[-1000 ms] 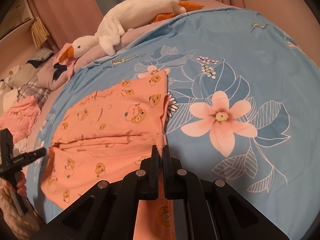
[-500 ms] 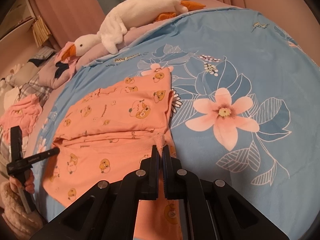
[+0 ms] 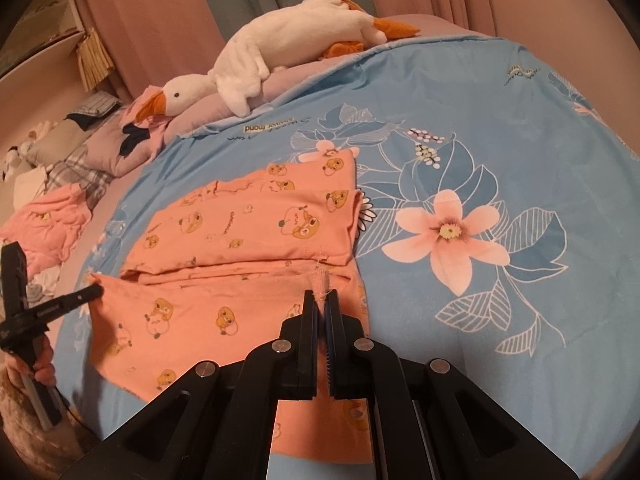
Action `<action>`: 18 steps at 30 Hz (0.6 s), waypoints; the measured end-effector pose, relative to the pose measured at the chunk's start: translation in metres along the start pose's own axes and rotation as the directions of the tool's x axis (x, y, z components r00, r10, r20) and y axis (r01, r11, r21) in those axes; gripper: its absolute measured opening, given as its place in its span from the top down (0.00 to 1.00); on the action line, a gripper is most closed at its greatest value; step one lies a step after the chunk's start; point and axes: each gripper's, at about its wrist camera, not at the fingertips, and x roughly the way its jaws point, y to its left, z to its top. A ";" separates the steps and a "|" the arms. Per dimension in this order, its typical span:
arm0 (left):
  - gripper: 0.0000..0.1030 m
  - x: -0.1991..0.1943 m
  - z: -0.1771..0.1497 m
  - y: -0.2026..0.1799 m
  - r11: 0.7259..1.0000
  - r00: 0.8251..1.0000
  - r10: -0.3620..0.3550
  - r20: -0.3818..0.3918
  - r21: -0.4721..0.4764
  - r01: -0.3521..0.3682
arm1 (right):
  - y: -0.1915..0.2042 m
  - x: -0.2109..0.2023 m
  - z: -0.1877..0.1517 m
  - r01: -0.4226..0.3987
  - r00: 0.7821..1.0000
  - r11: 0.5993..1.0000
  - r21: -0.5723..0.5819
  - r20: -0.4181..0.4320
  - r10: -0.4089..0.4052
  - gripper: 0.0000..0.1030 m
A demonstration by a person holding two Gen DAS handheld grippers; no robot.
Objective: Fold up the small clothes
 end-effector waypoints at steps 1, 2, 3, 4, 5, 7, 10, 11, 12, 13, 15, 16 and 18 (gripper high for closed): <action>0.96 -0.005 -0.001 -0.001 1.000 1.000 -0.007 0.010 -0.008 0.008 | 0.001 -0.002 0.000 -0.001 1.000 1.000 -0.002 0.005 0.001 0.96; 0.96 -0.011 -0.002 0.000 1.000 1.000 -0.017 0.019 -0.016 0.017 | 0.002 -0.004 -0.001 -0.003 1.000 1.000 -0.003 0.010 0.003 0.96; 0.96 -0.015 -0.002 -0.001 0.999 0.999 -0.022 0.027 -0.024 0.022 | 0.003 -0.007 -0.001 -0.006 1.000 1.000 -0.003 0.016 0.006 0.96; 0.96 -0.018 -0.003 -0.001 0.999 0.999 -0.024 0.033 -0.031 0.026 | 0.004 -0.009 -0.001 -0.008 1.000 1.000 -0.005 0.021 0.008 0.96; 0.96 -0.023 -0.003 -0.001 0.999 0.999 -0.029 0.044 -0.040 0.031 | 0.005 -0.012 0.000 -0.008 1.000 1.000 -0.007 0.028 0.008 0.96; 0.96 -0.030 -0.004 0.000 0.997 0.997 -0.045 0.060 -0.055 0.048 | 0.007 -0.018 0.000 -0.010 0.999 1.000 -0.012 0.043 0.010 0.96; 0.96 -0.044 -0.004 -0.001 0.994 0.993 -0.075 0.089 -0.071 0.081 | 0.009 -0.027 0.001 -0.014 0.997 1.000 -0.014 0.071 0.015 0.96; 0.96 -0.048 -0.003 -0.001 0.994 0.992 -0.076 0.100 -0.069 0.083 | 0.009 -0.030 0.001 -0.016 0.997 1.000 -0.014 0.078 0.017 0.96; 0.96 -0.052 -0.002 -0.003 0.994 0.990 -0.086 0.114 -0.059 0.093 | 0.010 -0.033 0.002 -0.016 0.996 1.000 -0.016 0.090 0.017 0.96; 0.96 -0.055 -0.002 -0.004 0.993 0.987 -0.094 0.127 -0.058 0.102 | 0.011 -0.036 0.003 -0.016 0.995 1.000 -0.018 0.099 0.018 0.96; 0.96 -0.062 0.001 -0.005 0.992 0.985 -0.102 0.142 -0.055 0.110 | 0.012 -0.043 0.005 -0.019 0.992 1.000 -0.021 0.122 0.021 0.96; 0.96 -0.065 0.001 -0.005 0.992 0.983 -0.102 0.153 -0.054 0.111 | 0.013 -0.046 0.005 -0.020 0.991 1.000 -0.021 0.132 0.022 0.96; 0.96 -0.073 0.004 -0.007 0.991 0.978 -0.111 0.175 -0.050 0.121 | 0.014 -0.052 0.008 -0.031 0.987 0.999 -0.022 0.155 0.034 0.96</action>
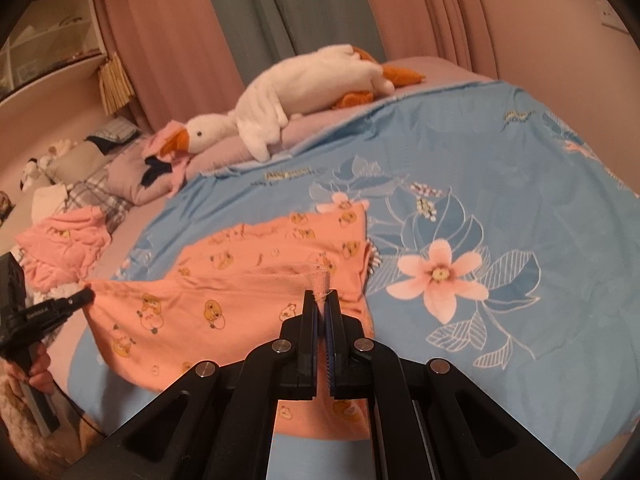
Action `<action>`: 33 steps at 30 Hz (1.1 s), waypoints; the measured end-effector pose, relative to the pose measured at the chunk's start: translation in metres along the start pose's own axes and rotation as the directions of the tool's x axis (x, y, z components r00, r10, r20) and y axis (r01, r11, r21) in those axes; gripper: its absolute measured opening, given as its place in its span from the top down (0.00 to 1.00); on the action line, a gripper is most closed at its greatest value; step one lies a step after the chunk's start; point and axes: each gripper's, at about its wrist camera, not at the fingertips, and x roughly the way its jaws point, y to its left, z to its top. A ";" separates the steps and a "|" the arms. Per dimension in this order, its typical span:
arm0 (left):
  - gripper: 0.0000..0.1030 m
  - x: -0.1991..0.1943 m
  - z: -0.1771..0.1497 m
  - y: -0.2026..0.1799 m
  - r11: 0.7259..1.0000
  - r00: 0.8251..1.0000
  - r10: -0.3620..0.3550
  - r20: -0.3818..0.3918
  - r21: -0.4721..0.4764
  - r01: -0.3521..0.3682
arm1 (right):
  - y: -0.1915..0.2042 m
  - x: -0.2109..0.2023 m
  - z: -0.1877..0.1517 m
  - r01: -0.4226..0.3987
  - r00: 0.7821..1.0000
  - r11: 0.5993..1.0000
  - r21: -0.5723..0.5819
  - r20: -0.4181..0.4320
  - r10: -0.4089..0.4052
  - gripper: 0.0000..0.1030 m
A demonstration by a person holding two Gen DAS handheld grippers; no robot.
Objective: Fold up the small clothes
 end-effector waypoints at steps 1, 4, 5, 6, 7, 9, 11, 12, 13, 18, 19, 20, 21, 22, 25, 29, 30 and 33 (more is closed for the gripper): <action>0.96 -0.002 0.002 -0.001 1.000 1.000 -0.005 0.009 -0.005 0.005 | 0.000 -0.001 0.001 -0.001 1.000 1.000 -0.001 0.005 0.001 0.96; 0.96 -0.010 0.007 -0.003 1.000 0.999 -0.019 0.033 -0.014 0.019 | 0.001 -0.004 0.007 -0.002 1.000 1.000 -0.012 0.025 0.002 0.96; 0.96 -0.011 0.009 -0.004 1.000 0.999 -0.020 0.038 -0.012 0.021 | 0.002 -0.005 0.009 -0.002 1.000 1.000 -0.016 0.029 0.003 0.96; 0.96 -0.014 0.011 -0.006 1.000 0.999 -0.025 0.046 -0.006 0.025 | 0.003 -0.005 0.012 -0.002 0.999 1.000 -0.018 0.034 0.002 0.96; 0.96 -0.015 0.012 -0.007 1.000 0.998 -0.027 0.053 -0.003 0.027 | 0.004 -0.006 0.013 -0.002 0.999 1.000 -0.021 0.040 0.003 0.96; 0.96 -0.018 0.016 -0.008 0.999 0.998 -0.033 0.059 -0.002 0.033 | 0.006 -0.008 0.017 -0.005 0.998 1.000 -0.026 0.055 0.007 0.96; 0.96 -0.019 0.019 -0.009 0.999 0.997 -0.037 0.064 -0.003 0.037 | 0.008 -0.009 0.022 -0.009 0.998 1.000 -0.027 0.066 0.011 0.96; 0.96 -0.020 0.021 -0.009 0.999 0.997 -0.038 0.069 0.000 0.038 | 0.008 -0.009 0.023 -0.009 0.997 1.000 -0.026 0.070 0.011 0.96; 0.96 -0.021 0.022 -0.010 0.999 0.997 -0.040 0.072 0.004 0.040 | 0.009 -0.009 0.024 -0.008 0.997 1.000 -0.026 0.074 0.010 0.96; 0.96 -0.022 0.029 -0.010 0.999 0.996 -0.044 0.081 0.004 0.043 | 0.012 -0.011 0.032 -0.013 0.996 0.999 -0.032 0.092 0.016 0.96; 0.96 -0.022 0.030 -0.010 0.999 0.996 -0.045 0.082 0.006 0.044 | 0.012 -0.011 0.034 -0.012 0.995 0.999 -0.031 0.097 0.015 0.96; 0.96 -0.022 0.031 -0.010 0.999 0.995 -0.046 0.085 0.006 0.045 | 0.012 -0.012 0.036 -0.013 0.995 0.999 -0.031 0.100 0.016 0.96; 0.96 -0.022 0.033 -0.010 0.999 0.995 -0.045 0.087 0.007 0.045 | 0.013 -0.012 0.036 -0.014 0.995 0.999 -0.032 0.103 0.017 0.96; 0.96 -0.022 0.034 -0.011 0.999 0.995 -0.045 0.088 0.012 0.044 | 0.012 -0.011 0.037 -0.014 0.994 0.999 -0.030 0.105 0.017 0.96; 0.96 -0.021 0.038 -0.013 0.999 0.995 -0.047 0.091 0.015 0.046 | 0.012 -0.010 0.041 -0.015 0.994 1.000 -0.026 0.109 0.018 0.96; 0.96 -0.022 0.042 -0.016 0.999 0.994 -0.046 0.101 0.028 0.043 | 0.010 -0.010 0.045 -0.021 0.993 1.000 -0.016 0.117 0.022 0.96; 0.96 -0.021 0.043 -0.016 0.999 0.994 -0.044 0.100 0.027 0.042 | 0.010 -0.009 0.047 -0.022 0.993 1.000 -0.015 0.118 0.024 0.96; 0.96 -0.020 0.045 -0.015 0.999 0.995 -0.041 0.092 0.023 0.039 | 0.009 -0.009 0.050 -0.024 0.992 1.000 -0.011 0.123 0.025 0.96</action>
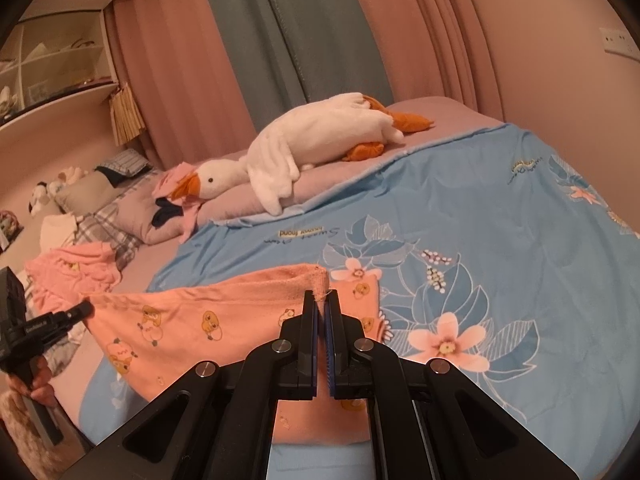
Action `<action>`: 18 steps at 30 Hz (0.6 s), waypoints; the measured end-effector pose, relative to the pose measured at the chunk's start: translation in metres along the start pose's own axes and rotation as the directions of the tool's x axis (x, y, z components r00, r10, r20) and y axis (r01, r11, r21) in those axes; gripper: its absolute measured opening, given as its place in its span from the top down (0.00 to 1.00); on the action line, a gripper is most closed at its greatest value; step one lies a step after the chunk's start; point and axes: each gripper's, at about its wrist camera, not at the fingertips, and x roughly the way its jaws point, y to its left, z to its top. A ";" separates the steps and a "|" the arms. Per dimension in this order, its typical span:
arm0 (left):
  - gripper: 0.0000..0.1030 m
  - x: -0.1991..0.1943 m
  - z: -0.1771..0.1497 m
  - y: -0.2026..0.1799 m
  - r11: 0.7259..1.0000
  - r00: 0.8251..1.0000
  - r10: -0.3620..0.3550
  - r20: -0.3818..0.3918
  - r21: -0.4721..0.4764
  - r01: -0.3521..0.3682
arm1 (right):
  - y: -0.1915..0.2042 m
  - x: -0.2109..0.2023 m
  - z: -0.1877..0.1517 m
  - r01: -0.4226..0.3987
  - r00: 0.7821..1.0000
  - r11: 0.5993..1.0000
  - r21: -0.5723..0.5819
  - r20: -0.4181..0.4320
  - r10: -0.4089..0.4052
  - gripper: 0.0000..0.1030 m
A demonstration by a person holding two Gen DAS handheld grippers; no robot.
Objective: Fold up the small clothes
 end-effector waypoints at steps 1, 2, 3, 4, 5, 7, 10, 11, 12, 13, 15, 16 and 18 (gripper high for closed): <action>0.96 0.000 0.001 0.000 1.000 1.000 0.001 0.000 0.002 -0.001 | 0.000 0.000 0.001 -0.001 1.000 1.000 0.000 0.001 0.001 0.96; 0.96 0.001 0.002 0.000 1.000 1.000 0.002 0.001 0.001 -0.002 | -0.001 0.001 0.001 -0.003 1.000 1.000 0.001 0.001 0.003 0.96; 0.96 0.001 0.003 -0.001 1.000 1.000 0.000 0.001 -0.002 0.000 | -0.001 0.002 0.002 -0.005 1.000 1.000 0.001 0.001 0.005 0.96; 0.96 0.002 0.004 -0.001 1.000 1.000 -0.001 0.000 -0.003 0.001 | -0.002 0.004 0.003 -0.007 1.000 1.000 0.002 0.001 0.007 0.96; 0.96 0.003 0.005 -0.001 1.000 1.000 0.001 0.000 -0.003 -0.001 | -0.002 0.005 0.005 -0.007 1.000 1.000 0.003 0.001 0.007 0.96; 0.96 0.006 0.009 -0.001 1.000 1.000 0.009 0.001 -0.003 -0.009 | -0.003 0.008 0.007 -0.010 1.000 1.000 0.005 0.000 0.010 0.96; 0.96 0.012 0.014 -0.001 1.000 1.000 0.008 0.001 -0.006 -0.008 | -0.004 0.012 0.012 -0.014 1.000 1.000 0.003 0.000 0.014 0.96; 0.96 0.014 0.015 -0.001 1.000 1.000 0.008 0.002 -0.006 -0.008 | -0.004 0.013 0.013 -0.015 1.000 1.000 0.003 0.000 0.015 0.96; 0.96 0.014 0.015 -0.001 1.000 1.000 0.008 0.001 -0.006 -0.008 | -0.005 0.015 0.015 -0.017 1.000 1.000 0.004 -0.001 0.017 0.96; 0.96 0.016 0.017 -0.001 1.000 1.000 0.011 0.001 -0.003 -0.011 | -0.005 0.015 0.014 -0.015 1.000 1.000 0.002 0.000 0.015 0.96; 0.96 0.022 0.021 -0.001 1.000 1.000 0.012 -0.003 0.000 -0.012 | -0.006 0.019 0.017 -0.013 1.000 1.000 0.001 -0.002 0.013 0.96; 0.96 0.025 0.023 -0.001 1.000 1.000 0.009 -0.010 0.002 -0.009 | -0.007 0.021 0.019 -0.014 1.000 1.000 0.001 -0.003 0.014 0.96; 0.96 0.032 0.028 0.000 1.000 1.000 0.007 -0.013 -0.003 -0.007 | -0.008 0.025 0.021 -0.012 1.000 1.000 0.005 -0.006 0.012 0.96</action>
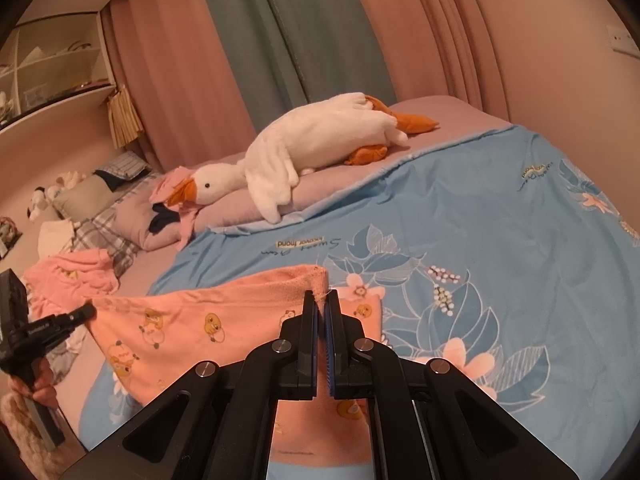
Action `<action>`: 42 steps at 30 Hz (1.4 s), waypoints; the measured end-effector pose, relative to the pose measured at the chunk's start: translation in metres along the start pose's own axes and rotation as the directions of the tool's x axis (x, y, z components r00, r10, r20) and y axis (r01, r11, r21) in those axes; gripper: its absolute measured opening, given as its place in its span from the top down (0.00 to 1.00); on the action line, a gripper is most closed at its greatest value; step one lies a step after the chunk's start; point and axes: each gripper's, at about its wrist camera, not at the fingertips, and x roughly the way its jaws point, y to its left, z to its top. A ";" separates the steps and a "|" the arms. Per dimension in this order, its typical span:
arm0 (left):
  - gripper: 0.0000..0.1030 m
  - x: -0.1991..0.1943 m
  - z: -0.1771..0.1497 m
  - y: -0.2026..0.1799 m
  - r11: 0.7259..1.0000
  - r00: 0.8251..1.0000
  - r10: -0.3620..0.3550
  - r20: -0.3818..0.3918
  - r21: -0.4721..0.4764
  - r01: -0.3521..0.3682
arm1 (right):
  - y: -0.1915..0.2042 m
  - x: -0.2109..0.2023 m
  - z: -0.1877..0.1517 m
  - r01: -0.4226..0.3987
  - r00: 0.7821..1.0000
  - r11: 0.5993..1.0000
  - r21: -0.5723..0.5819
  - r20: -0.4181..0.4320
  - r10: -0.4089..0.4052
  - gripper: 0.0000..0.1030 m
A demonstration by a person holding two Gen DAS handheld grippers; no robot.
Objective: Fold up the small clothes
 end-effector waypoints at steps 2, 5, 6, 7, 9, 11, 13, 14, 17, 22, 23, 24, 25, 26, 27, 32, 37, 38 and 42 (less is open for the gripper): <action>0.96 0.007 0.004 0.002 1.000 1.000 0.009 -0.004 -0.002 -0.009 | -0.001 0.005 0.002 0.004 1.000 1.000 0.001 -0.002 -0.004 0.96; 0.96 0.016 0.009 0.004 1.000 1.000 0.010 -0.011 -0.007 -0.010 | -0.001 0.013 0.006 0.000 1.000 1.000 0.007 -0.005 0.000 0.96; 0.96 0.020 0.011 0.005 1.000 1.000 0.012 -0.011 -0.010 -0.013 | -0.001 0.016 0.008 0.002 1.000 1.000 0.008 -0.008 -0.002 0.96; 0.96 0.023 0.013 0.006 1.000 1.000 0.015 -0.014 -0.012 -0.016 | 0.000 0.019 0.009 0.003 1.000 1.000 0.004 -0.010 -0.003 0.96; 0.96 0.030 0.017 0.008 1.000 1.000 0.018 -0.018 -0.015 -0.018 | 0.000 0.024 0.012 0.009 1.000 1.000 0.002 -0.012 -0.009 0.96; 0.96 0.035 0.020 0.009 1.000 1.000 0.017 -0.022 -0.017 -0.017 | -0.002 0.029 0.013 0.006 1.000 1.000 0.007 -0.016 -0.006 0.96; 0.96 0.041 0.024 0.010 1.000 1.000 0.016 -0.022 -0.018 -0.016 | -0.002 0.033 0.014 0.009 1.000 1.000 0.008 -0.016 -0.009 0.96; 0.96 0.043 0.025 0.011 1.000 1.000 0.017 -0.024 -0.019 -0.017 | -0.003 0.036 0.015 0.010 1.000 1.000 0.007 -0.018 -0.010 0.96; 0.96 0.052 0.031 0.012 1.000 0.999 0.021 -0.026 -0.021 -0.022 | -0.005 0.043 0.018 0.007 1.000 1.000 0.014 -0.022 -0.006 0.96; 0.96 0.069 0.038 0.017 0.999 0.999 0.020 -0.040 -0.033 -0.021 | -0.009 0.059 0.024 0.011 0.999 1.000 0.011 -0.037 -0.010 0.96; 0.96 0.073 0.038 0.018 0.999 0.999 0.024 -0.045 -0.031 -0.026 | -0.009 0.062 0.025 0.009 0.999 1.000 0.009 -0.041 -0.008 0.96; 0.96 0.076 0.039 0.019 0.999 0.999 0.027 -0.047 -0.031 -0.028 | -0.009 0.066 0.026 0.009 0.999 1.000 0.009 -0.046 -0.009 0.96; 0.96 0.081 0.040 0.020 0.999 0.998 0.030 -0.050 -0.033 -0.031 | -0.010 0.069 0.027 0.010 0.999 1.000 0.007 -0.049 -0.009 0.96; 0.96 0.084 0.042 0.022 0.999 0.998 0.034 -0.050 -0.036 -0.036 | -0.011 0.072 0.028 0.011 0.999 1.000 0.005 -0.053 -0.010 0.96; 0.97 0.088 0.043 0.023 0.998 0.997 0.049 -0.054 -0.036 -0.051 | -0.011 0.076 0.029 0.013 0.998 1.000 0.005 -0.058 -0.013 0.96; 0.97 0.105 0.044 0.029 0.997 0.995 0.064 -0.073 -0.043 -0.067 | -0.015 0.092 0.031 0.015 0.996 1.000 0.005 -0.083 -0.014 0.96; 0.97 0.116 0.047 0.033 0.996 0.994 0.068 -0.086 -0.046 -0.072 | -0.019 0.107 0.032 0.023 0.994 1.000 0.001 -0.110 -0.023 0.96; 0.97 0.119 0.048 0.034 0.996 0.994 0.070 -0.089 -0.046 -0.075 | -0.020 0.109 0.033 0.025 0.993 1.000 0.003 -0.114 -0.024 0.96; 0.97 0.133 0.049 0.037 0.991 0.987 0.115 -0.112 -0.050 -0.121 | -0.023 0.122 0.034 0.028 0.990 1.000 0.006 -0.135 -0.027 0.96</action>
